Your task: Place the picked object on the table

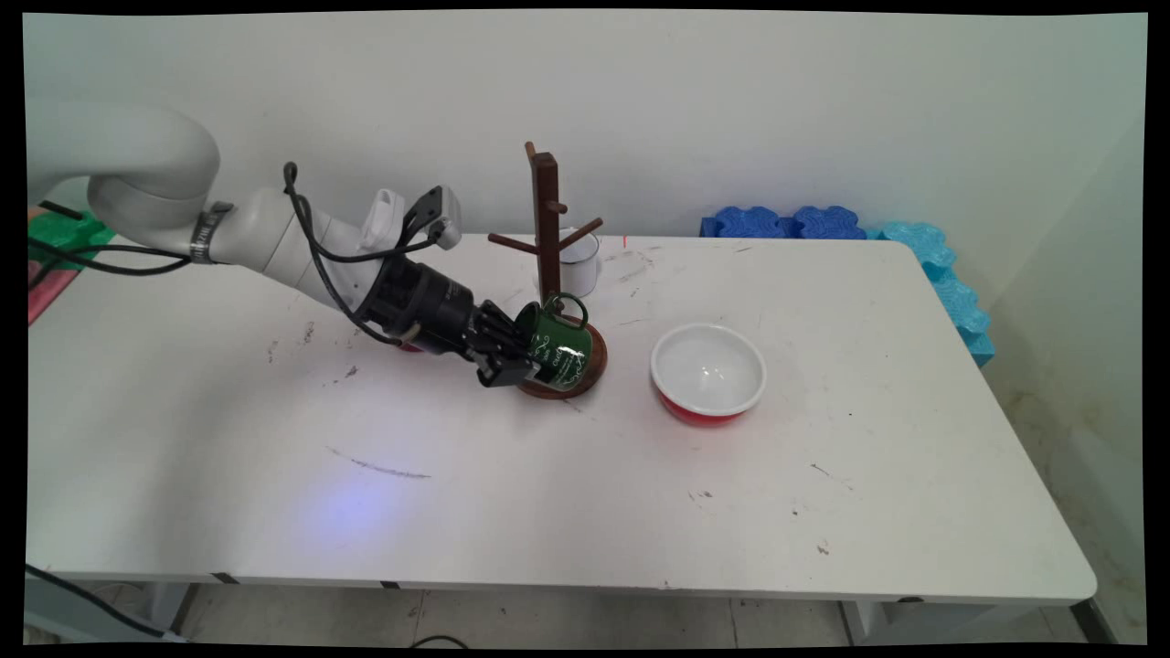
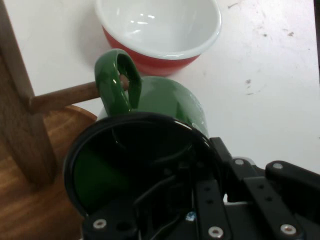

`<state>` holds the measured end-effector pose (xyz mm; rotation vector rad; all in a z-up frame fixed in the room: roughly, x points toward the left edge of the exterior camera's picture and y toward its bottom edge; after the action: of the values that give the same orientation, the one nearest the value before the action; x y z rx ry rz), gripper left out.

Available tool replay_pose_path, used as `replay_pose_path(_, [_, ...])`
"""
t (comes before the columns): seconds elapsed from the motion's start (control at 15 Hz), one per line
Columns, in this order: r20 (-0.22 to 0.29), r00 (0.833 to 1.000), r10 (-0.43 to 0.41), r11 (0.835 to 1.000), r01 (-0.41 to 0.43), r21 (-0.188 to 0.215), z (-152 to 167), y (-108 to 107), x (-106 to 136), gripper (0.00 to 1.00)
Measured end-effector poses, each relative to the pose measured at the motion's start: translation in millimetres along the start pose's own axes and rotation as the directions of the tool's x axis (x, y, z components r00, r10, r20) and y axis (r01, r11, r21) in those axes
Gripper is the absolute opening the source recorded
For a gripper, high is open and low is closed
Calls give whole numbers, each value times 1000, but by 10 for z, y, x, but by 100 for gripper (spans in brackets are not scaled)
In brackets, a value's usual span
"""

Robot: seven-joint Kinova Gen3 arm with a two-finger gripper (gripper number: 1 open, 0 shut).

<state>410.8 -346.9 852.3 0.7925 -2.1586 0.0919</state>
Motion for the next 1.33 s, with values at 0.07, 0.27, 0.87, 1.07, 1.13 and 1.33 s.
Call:
replay_pose_path(0.07, [0, 1000, 2, 1000, -2, -2, -6, 13, -1, 0])
replay_pose_path(0.27, [0, 1000, 7, 1000, -7, -7, -20, 51, 1, 0])
replay_pose_path(0.87, [6, 999, 33, 999, -33, -14, -103, 152, 21, 0])
replay_pose_path(1.07, [20, 999, 50, 999, -50, -11, -166, 169, 14, 0])
replay_pose_path(1.13, [29, 998, 60, 998, -60, -10, -192, 175, 8, 0])
replay_pose_path(1.33, [62, 994, 91, 996, -91, -1, -278, 174, -18, 0])
